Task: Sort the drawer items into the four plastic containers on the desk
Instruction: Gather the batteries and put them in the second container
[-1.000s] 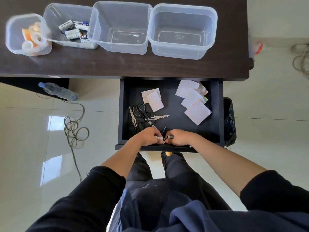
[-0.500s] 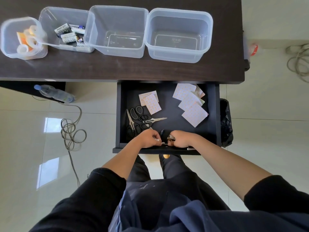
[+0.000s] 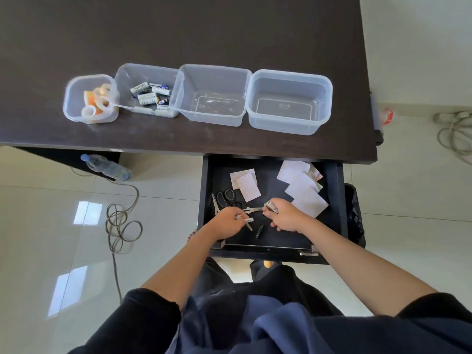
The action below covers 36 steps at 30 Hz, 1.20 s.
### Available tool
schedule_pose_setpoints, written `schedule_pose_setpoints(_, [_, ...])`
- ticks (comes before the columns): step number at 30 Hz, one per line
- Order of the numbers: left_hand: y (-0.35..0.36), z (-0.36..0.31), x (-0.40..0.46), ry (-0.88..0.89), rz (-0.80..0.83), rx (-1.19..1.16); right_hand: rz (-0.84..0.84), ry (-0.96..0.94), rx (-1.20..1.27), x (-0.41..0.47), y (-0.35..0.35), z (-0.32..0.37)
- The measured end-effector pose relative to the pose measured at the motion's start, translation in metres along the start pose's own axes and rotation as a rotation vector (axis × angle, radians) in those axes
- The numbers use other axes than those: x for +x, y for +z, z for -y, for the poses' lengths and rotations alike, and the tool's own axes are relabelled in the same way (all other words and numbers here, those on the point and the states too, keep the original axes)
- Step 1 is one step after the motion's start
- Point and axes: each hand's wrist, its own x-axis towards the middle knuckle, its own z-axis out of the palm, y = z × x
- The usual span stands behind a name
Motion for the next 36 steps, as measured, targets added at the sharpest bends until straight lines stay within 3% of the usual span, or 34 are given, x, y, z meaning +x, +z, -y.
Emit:
schedule_pose_setpoints(12, [-0.21, 0.005, -0.055, 0.2, -0.556, -0.189, -0.131, -0.454, 0.112, 0.009, 0.011, 0.235])
schedule_pose_setpoints(18, [-0.313, -0.001, -0.053, 0.265, -0.66, -0.213, -0.291, -0.485, 0.137, 0.034, 0.016, 0.339])
schedule_pose_setpoints(24, [-0.368, -0.014, -0.027, 0.305, -0.622, -0.089, -0.493, -0.358, 0.036, 0.077, 0.012, 0.388])
schedule_pose_setpoints(28, [-0.379, -0.016, -0.006, 0.295, -0.586, -0.016, -0.536, -0.252, -0.009, 0.093, 0.014, 0.397])
schedule_pose_setpoints(36, [-0.385, -0.004, 0.014, 0.387, -0.481, -0.043, -0.578, -0.294, 0.006, 0.104, 0.005, 0.392])
